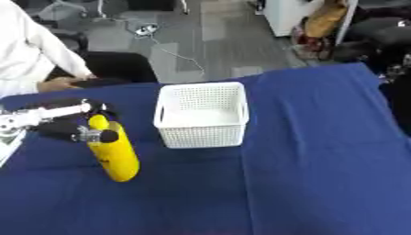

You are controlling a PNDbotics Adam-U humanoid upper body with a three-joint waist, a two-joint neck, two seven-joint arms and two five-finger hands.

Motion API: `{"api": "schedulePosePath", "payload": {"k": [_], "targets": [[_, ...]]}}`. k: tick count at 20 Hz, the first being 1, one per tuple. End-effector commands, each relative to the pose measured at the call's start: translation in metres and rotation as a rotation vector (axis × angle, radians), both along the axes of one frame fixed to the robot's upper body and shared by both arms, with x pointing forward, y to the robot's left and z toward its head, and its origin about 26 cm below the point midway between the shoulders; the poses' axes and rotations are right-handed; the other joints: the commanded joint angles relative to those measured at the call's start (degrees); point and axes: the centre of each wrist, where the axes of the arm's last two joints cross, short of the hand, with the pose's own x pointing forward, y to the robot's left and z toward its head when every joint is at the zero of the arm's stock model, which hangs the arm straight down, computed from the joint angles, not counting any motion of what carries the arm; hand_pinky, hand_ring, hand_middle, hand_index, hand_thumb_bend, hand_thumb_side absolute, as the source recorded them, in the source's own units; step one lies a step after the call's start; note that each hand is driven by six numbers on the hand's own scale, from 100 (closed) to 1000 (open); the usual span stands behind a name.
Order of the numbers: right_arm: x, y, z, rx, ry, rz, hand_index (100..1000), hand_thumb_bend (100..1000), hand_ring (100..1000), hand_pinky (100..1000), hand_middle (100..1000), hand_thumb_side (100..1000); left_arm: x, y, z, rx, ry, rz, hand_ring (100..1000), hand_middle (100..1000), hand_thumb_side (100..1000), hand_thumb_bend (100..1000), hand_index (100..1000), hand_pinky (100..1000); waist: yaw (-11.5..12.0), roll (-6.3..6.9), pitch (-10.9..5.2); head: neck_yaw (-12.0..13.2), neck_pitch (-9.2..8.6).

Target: Pick up objects on the table and place them in the box.

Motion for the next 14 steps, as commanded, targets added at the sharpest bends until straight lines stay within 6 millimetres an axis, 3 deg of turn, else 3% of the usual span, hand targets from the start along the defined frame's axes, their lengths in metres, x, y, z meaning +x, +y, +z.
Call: {"api": "schedulePosePath", "payload": {"k": [1, 6, 14], "targets": [[-0.003, 0.001, 0.009, -0.004, -0.036, 0.006, 800, 234, 721, 862, 791, 1000, -0.003, 0.011, 0.02, 0.016, -0.037, 0.02, 764, 839, 863, 663, 950, 756, -0.05, -0.14, -0.69, 0.56, -0.81], [-0.003, 0.001, 0.009, -0.006, -0.037, 0.006, 800, 234, 722, 863, 791, 1000, -0.001, 0.01, 0.014, 0.009, -0.029, 0.017, 747, 842, 859, 662, 955, 730, -0.06, -0.18, -0.66, 0.38, -0.73], [-0.003, 0.001, 0.009, -0.021, -0.035, 0.005, 802, 236, 725, 867, 793, 1000, 0.0, 0.01, 0.007, 0.024, 0.005, 0.013, 738, 865, 781, 665, 970, 680, -0.09, -0.28, -0.55, 0.4, -0.56]]}}
